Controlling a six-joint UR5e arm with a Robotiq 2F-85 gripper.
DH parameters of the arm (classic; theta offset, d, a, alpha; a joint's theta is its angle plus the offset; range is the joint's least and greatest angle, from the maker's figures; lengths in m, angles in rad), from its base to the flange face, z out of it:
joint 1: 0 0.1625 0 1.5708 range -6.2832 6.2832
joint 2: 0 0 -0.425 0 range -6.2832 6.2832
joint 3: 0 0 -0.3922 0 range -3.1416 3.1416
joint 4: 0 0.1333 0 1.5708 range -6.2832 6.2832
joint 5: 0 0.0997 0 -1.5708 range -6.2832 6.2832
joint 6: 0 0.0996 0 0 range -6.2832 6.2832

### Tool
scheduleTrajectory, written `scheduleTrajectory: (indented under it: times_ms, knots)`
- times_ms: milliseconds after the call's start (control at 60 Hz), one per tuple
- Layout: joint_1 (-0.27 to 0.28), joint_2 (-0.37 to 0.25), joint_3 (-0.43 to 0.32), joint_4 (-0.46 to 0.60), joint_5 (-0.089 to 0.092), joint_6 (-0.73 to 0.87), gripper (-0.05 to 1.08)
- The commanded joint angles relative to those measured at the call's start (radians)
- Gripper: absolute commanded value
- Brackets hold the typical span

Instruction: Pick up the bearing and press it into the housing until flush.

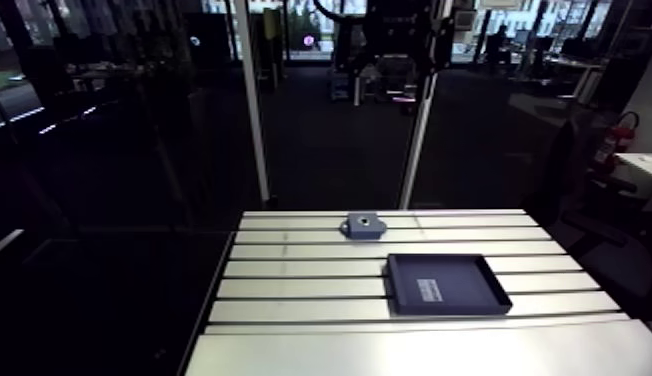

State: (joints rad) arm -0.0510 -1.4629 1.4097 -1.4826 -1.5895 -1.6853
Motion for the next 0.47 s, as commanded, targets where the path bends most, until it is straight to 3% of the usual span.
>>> scheduleTrajectory:
  times_ms: [17, 467]
  knots:
    - [0.002, 0.005, 0.001, 0.0, 0.002, 0.0, 0.01]
    - [0.005, 0.014, 0.001, -0.004, 0.008, -0.001, 0.01]
